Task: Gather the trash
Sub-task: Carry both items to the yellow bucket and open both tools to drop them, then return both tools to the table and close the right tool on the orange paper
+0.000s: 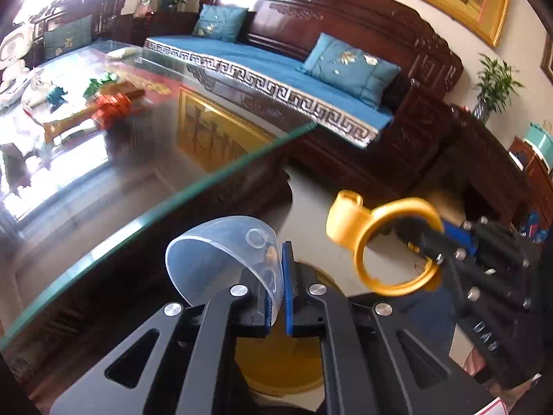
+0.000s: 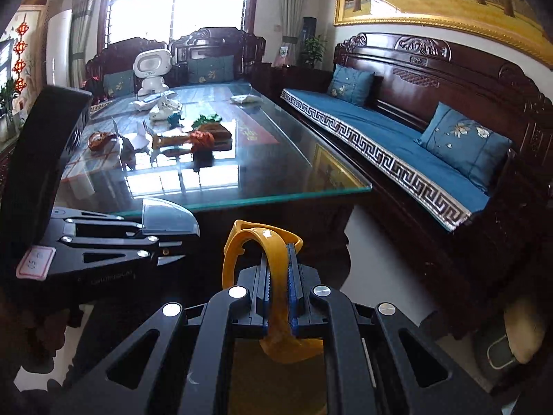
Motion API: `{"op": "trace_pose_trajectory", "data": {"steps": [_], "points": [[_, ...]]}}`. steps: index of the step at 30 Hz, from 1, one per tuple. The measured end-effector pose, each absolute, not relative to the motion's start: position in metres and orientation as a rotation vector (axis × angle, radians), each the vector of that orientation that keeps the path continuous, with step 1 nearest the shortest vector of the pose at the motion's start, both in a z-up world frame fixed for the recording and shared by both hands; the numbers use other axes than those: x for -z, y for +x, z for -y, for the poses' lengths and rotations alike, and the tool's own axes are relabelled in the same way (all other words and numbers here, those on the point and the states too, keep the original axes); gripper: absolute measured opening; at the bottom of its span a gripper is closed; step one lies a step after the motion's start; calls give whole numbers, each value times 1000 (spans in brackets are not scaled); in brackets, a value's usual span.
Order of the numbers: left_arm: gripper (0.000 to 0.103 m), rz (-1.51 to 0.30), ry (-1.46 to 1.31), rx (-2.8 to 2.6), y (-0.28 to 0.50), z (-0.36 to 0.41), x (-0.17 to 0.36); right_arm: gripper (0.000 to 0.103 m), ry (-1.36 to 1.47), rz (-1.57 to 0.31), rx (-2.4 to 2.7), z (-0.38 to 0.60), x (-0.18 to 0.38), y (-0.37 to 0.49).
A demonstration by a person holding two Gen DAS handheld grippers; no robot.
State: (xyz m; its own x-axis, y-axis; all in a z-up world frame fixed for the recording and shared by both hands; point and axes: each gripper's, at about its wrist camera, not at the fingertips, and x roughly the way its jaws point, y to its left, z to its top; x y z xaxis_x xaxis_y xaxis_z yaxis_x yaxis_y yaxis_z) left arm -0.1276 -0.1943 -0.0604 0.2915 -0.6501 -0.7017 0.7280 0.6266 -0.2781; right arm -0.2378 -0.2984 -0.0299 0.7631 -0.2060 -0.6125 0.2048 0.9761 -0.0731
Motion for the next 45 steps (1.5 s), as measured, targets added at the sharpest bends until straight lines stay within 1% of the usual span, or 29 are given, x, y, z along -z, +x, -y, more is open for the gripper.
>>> {"op": "trace_pose_trajectory", "data": {"steps": [5,10,11,12,14,15,24,36,41,45], "points": [[6,-917,140,922,-158,198,83,8,37,-754,253,301,72,-263],[6,-926,163,938,-168,199,91,9,30,-820,290,301,97,-268],[6,-927,166,944,-169,200,92,15,26,-828,306,302,100,-267],[6,-927,167,949,-171,202,92,32,19,-833,317,301,101,-265],[6,-937,169,959,-171,204,94,50,11,-823,335,301,102,-263],[6,-943,170,964,-171,205,95,51,11,-824,335,303,103,-261],[6,-983,184,1004,-167,223,104,52,43,-758,374,326,85,-265],[7,-1049,250,1084,-170,282,123,52,69,-734,412,360,72,-268],[19,-1049,296,1098,-174,299,128,52,90,-726,411,374,71,-264],[24,-1057,311,1108,-174,309,130,52,97,-723,408,380,71,-261]]}}
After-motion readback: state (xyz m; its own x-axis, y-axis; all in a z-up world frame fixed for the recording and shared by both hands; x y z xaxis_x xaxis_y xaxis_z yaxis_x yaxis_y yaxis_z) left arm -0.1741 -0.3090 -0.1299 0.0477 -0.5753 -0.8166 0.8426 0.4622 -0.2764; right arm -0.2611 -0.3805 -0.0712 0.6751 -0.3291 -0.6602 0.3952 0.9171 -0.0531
